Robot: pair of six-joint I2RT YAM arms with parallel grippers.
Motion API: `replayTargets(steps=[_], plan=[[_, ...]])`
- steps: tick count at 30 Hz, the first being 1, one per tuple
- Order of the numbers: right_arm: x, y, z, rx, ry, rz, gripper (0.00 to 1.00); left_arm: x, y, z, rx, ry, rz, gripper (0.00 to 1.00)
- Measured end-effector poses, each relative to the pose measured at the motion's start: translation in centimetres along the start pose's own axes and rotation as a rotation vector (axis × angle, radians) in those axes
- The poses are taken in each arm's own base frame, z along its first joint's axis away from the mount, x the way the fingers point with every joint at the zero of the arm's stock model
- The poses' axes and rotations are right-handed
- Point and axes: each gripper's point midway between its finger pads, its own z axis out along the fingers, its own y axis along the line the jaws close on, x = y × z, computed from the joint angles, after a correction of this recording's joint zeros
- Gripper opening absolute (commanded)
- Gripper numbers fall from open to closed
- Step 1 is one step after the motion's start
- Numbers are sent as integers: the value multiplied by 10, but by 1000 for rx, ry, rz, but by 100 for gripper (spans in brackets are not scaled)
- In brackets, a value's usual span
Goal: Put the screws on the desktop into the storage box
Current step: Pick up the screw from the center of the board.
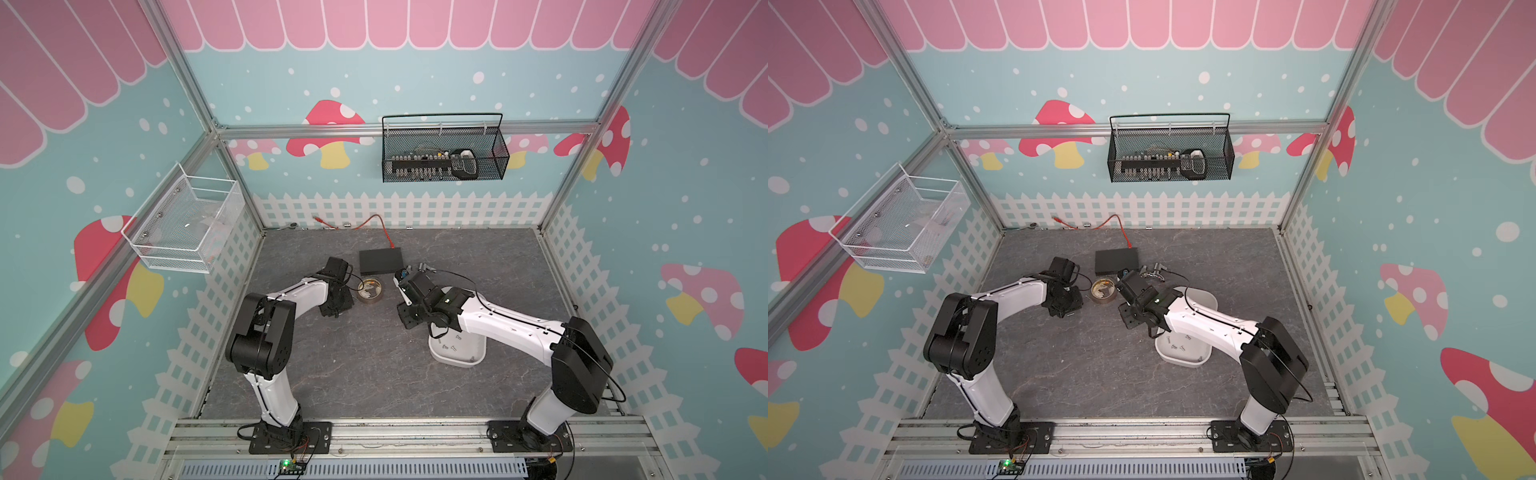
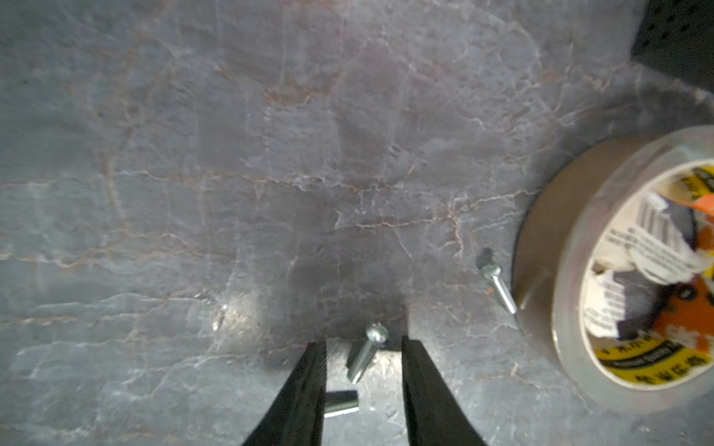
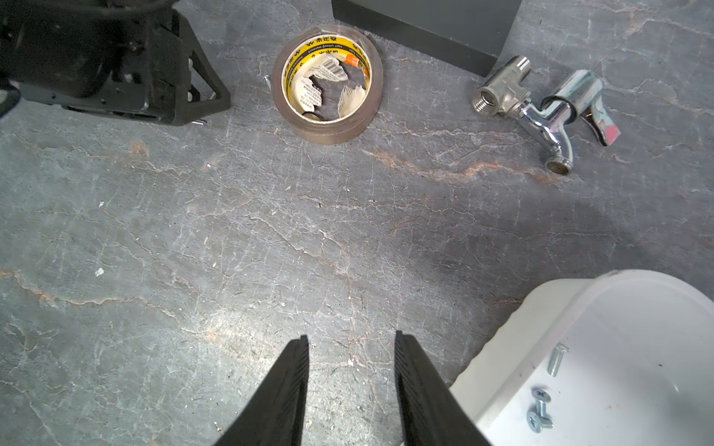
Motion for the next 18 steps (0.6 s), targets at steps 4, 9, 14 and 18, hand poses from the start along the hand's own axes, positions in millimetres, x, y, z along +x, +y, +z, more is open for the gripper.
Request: replayTargets(steps=[4, 9, 14, 18], plan=[[0, 1, 0, -5, 2, 2, 43, -1, 1, 1, -17, 8, 12, 22], [1, 2, 0, -10, 4, 8, 43, -6, -1, 4, -31, 22, 22, 12], [5, 1, 2, -11, 13, 10, 43, -6, -2, 4, -40, 36, 30, 0], [7, 1, 2, -11, 16, 10, 43, -7, -2, 4, -41, 34, 32, 0]])
